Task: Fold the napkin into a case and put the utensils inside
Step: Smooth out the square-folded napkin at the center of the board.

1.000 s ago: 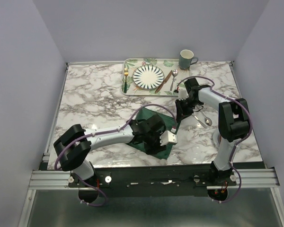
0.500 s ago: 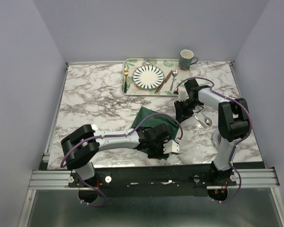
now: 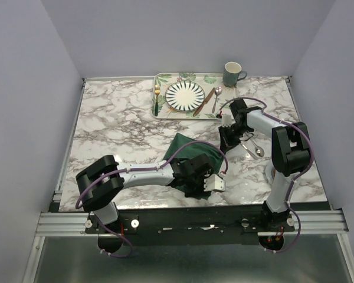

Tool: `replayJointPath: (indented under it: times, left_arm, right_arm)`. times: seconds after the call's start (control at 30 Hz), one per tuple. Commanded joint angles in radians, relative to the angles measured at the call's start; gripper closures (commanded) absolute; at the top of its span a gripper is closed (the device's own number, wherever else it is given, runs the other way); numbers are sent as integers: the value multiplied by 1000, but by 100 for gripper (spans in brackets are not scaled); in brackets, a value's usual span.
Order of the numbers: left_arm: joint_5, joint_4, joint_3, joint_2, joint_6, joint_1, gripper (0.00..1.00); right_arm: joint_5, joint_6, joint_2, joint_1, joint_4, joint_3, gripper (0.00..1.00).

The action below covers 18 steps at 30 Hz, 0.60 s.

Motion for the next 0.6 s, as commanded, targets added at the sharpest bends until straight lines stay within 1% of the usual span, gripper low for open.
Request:
replayJointPath:
  times: [0.0,0.2,0.37,0.57]
  left_arm:
    - [24,-8,-9,-7,5,-17,41]
    - [2,-13,-7,0,14,-51,41]
    - [1,-12,2,19,14,-55,42]
    - [-6,-19,-1,31,16,-88,47]
  right_arm:
    - [-13,-5,16,-11,-24,3,99]
    - [-15,6,22,-15,-27,15,99]
    - [-13,3,23,-15,-30,14,99]
    - [-22,6,30,-17,-30,17,100]
